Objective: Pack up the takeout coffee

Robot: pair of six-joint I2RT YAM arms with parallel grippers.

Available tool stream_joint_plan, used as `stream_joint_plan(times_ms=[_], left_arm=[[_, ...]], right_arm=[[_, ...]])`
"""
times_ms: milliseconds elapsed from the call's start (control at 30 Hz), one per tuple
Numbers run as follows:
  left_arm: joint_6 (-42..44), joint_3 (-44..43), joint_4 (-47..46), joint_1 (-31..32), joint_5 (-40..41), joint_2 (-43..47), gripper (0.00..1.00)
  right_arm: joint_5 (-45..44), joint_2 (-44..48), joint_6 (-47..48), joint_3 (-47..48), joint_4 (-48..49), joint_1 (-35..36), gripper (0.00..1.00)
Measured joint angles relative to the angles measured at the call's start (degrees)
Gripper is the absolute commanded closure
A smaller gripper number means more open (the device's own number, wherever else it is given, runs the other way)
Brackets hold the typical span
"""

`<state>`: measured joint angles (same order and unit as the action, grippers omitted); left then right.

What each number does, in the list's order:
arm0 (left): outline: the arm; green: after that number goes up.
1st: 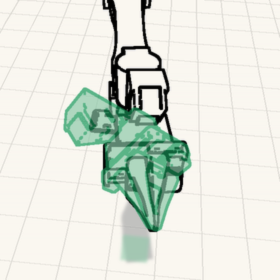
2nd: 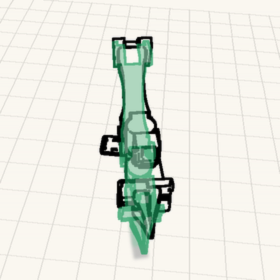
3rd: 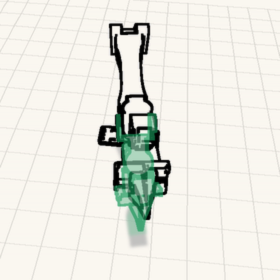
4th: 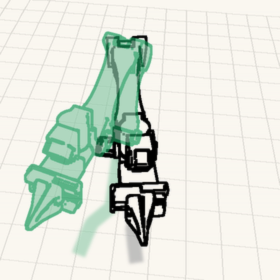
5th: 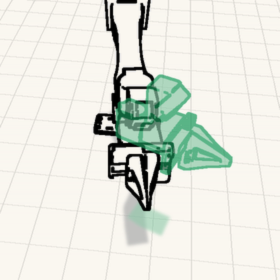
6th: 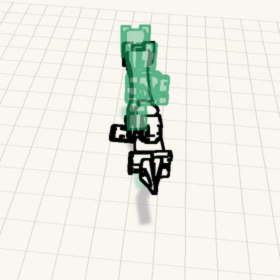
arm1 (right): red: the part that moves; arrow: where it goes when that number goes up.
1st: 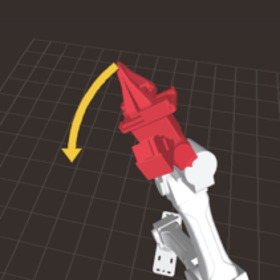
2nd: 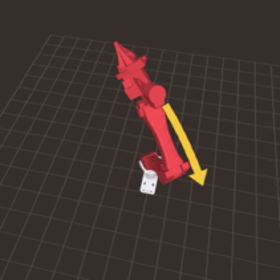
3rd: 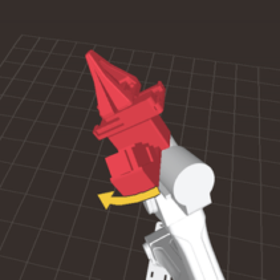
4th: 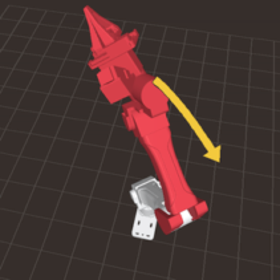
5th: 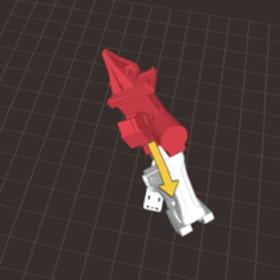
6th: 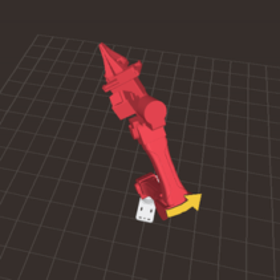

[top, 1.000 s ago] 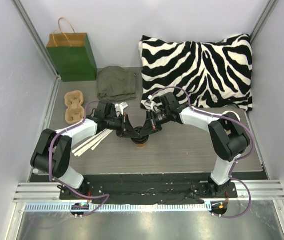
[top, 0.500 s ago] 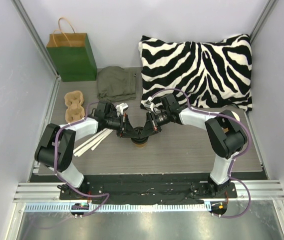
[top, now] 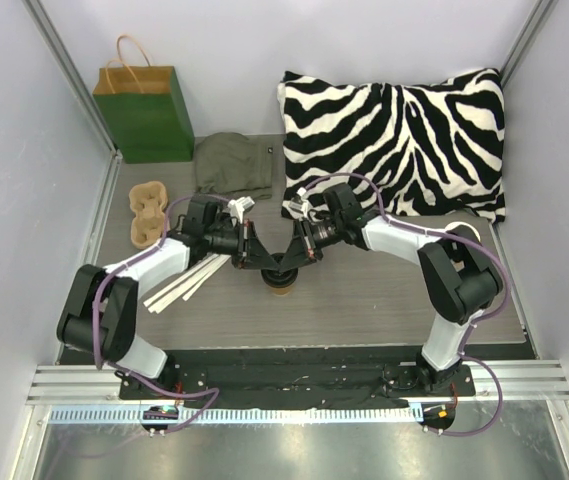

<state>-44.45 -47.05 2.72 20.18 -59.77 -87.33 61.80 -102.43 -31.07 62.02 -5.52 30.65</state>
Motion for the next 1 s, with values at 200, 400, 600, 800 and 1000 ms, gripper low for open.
stream_joint_plan(times_ms=[200, 400, 600, 800, 1000], left_arm=[[-3.5, 0.3, -4.1, -0.3, -0.3, 4.6, 1.00], [-5.5, 1.0, -7.6, -0.7, 0.0, 5.2, 1.00], [-0.2, 1.5, -3.9, -0.3, 3.0, 0.1, 1.00], [2.9, -1.0, 0.0, 0.0, -2.3, -6.7, 1.00], [4.5, -2.4, 1.4, 0.2, -3.6, -9.5, 1.00]], right_arm=[[-0.3, 4.0, -5.7, 0.0, 3.4, -0.2, 0.99], [-0.3, 4.0, -10.1, -0.7, 7.1, -0.6, 0.99], [-0.3, -1.9, -11.1, -3.6, 12.2, -0.7, 0.99], [6.0, -5.3, -9.3, -5.4, 15.5, -1.9, 0.99], [9.5, -6.7, -8.3, -5.6, 17.6, -2.6, 0.99]])
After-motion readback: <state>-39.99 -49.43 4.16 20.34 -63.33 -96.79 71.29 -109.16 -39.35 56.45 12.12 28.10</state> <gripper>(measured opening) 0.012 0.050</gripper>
